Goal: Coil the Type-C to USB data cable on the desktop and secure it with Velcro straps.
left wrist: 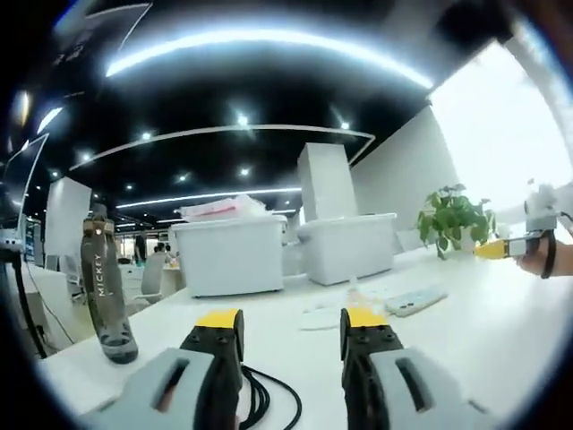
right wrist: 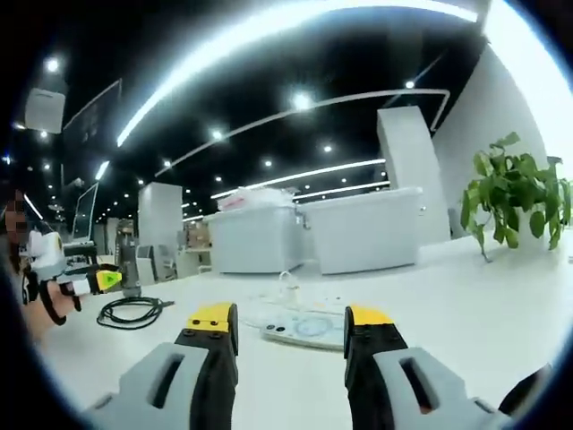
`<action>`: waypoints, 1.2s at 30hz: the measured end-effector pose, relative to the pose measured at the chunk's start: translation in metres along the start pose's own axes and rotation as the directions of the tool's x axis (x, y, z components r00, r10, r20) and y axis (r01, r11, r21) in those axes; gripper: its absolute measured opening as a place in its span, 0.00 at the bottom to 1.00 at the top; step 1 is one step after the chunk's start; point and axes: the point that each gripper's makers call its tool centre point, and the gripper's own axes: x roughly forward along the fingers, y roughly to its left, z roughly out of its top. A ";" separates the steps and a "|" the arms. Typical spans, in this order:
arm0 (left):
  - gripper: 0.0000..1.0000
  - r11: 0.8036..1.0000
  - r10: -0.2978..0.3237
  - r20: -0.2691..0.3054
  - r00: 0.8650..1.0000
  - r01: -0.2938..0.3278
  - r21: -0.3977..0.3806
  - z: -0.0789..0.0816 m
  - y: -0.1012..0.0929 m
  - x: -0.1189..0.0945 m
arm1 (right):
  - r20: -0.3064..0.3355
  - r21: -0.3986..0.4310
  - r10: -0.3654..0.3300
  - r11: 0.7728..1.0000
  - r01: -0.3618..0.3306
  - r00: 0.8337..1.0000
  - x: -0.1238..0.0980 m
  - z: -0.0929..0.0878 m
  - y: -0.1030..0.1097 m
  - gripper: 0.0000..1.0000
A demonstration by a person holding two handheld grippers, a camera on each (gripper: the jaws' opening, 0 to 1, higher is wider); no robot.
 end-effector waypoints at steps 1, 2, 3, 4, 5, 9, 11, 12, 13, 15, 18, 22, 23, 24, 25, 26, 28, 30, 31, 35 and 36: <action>0.44 1.000 0.004 -0.003 1.000 -0.004 0.000 -0.001 0.000 0.000 | 0.018 -0.020 -0.012 1.000 0.012 1.000 -0.002 0.003 -0.003 0.46; 0.44 1.000 0.012 -0.001 1.000 -0.012 0.001 -0.002 0.000 -0.001 | 0.023 -0.043 -0.020 0.999 0.021 1.000 -0.003 0.003 -0.005 0.47; 0.44 1.000 0.018 0.003 1.000 -0.018 0.001 -0.002 0.001 -0.002 | 0.021 -0.061 -0.023 0.998 0.024 1.000 -0.004 0.003 -0.006 0.47; 0.44 1.000 0.022 0.004 1.000 -0.022 0.001 -0.002 0.001 -0.002 | 0.018 -0.066 -0.026 0.997 0.027 1.000 -0.005 0.002 -0.007 0.47; 0.44 1.000 0.024 0.005 1.000 -0.024 0.002 -0.002 0.001 -0.002 | 0.017 -0.066 -0.026 0.997 0.027 1.000 -0.005 0.002 -0.007 0.47; 0.44 1.000 0.024 -0.015 1.000 -0.024 0.001 -0.008 0.001 -0.004 | 0.010 0.001 -0.019 1.000 0.019 1.000 -0.007 0.000 -0.007 0.47; 0.44 1.000 0.022 -0.018 1.000 -0.022 -0.010 -0.009 0.000 -0.003 | 0.005 -0.005 -0.017 1.000 0.017 1.000 -0.008 -0.001 -0.007 0.48; 0.44 1.000 0.022 -0.020 1.000 -0.022 -0.011 -0.010 0.000 -0.002 | 0.004 -0.006 -0.017 1.000 0.017 1.000 -0.008 -0.002 -0.007 0.48; 0.44 1.000 0.022 -0.023 0.999 -0.022 -0.011 -0.011 0.000 -0.002 | 0.002 -0.006 -0.017 1.000 0.017 1.000 -0.008 -0.002 -0.007 0.48; 0.44 1.000 0.018 -0.025 1.000 -0.018 0.002 -0.011 -0.003 -0.002 | 0.000 -0.002 -0.016 1.000 0.016 1.000 -0.009 -0.003 -0.007 0.49; 0.44 1.000 0.012 -0.026 1.000 -0.012 0.022 -0.012 -0.007 -0.001 | -0.006 -0.001 -0.016 1.000 0.016 1.000 -0.009 -0.005 -0.008 0.49; 0.44 1.000 0.003 -0.035 0.999 -0.002 0.026 -0.014 -0.010 -0.002 | -0.015 -0.003 -0.014 1.000 0.014 1.000 -0.009 -0.008 -0.006 0.49; 0.44 1.000 0.001 -0.036 0.999 0.000 0.017 -0.014 -0.010 -0.002 | -0.017 -0.003 -0.013 1.000 0.013 1.000 -0.009 -0.009 -0.006 0.49; 0.44 1.000 0.000 -0.037 0.999 0.000 0.009 -0.014 -0.010 -0.002 | -0.015 -0.002 -0.012 1.000 0.012 1.000 -0.010 -0.009 -0.006 0.49; 0.44 1.000 0.001 -0.037 0.999 0.000 0.005 -0.014 -0.009 -0.002 | -0.015 -0.004 -0.012 1.000 0.012 1.000 -0.010 -0.009 -0.005 0.49; 0.44 1.000 0.002 -0.036 0.999 -0.001 0.003 -0.014 -0.009 -0.002 | -0.016 -0.008 -0.011 1.000 0.011 1.000 -0.010 -0.009 -0.004 0.49; 0.44 1.000 0.003 -0.034 0.999 -0.003 0.002 -0.012 -0.008 -0.002 | -0.010 -0.019 -0.009 1.000 0.009 1.000 -0.010 -0.008 -0.003 0.49; 0.44 1.000 0.002 -0.032 0.999 -0.002 -0.001 -0.012 -0.008 -0.002 | -0.009 -0.030 -0.009 1.000 0.008 1.000 -0.010 -0.008 -0.001 0.49; 0.44 1.000 0.001 -0.032 0.999 -0.001 -0.001 -0.012 -0.008 -0.002 | -0.010 -0.034 -0.009 0.999 0.009 1.000 -0.010 -0.008 -0.001 0.49; 0.44 1.000 -0.004 -0.036 0.999 0.004 -0.008 -0.013 -0.008 -0.002 | -0.022 -0.032 -0.006 0.999 0.005 1.000 -0.008 -0.012 -0.001 0.49; 0.44 1.000 -0.005 -0.038 0.999 0.004 -0.011 -0.013 -0.008 -0.002 | -0.024 -0.033 -0.005 0.999 0.005 1.000 -0.008 -0.013 0.000 0.49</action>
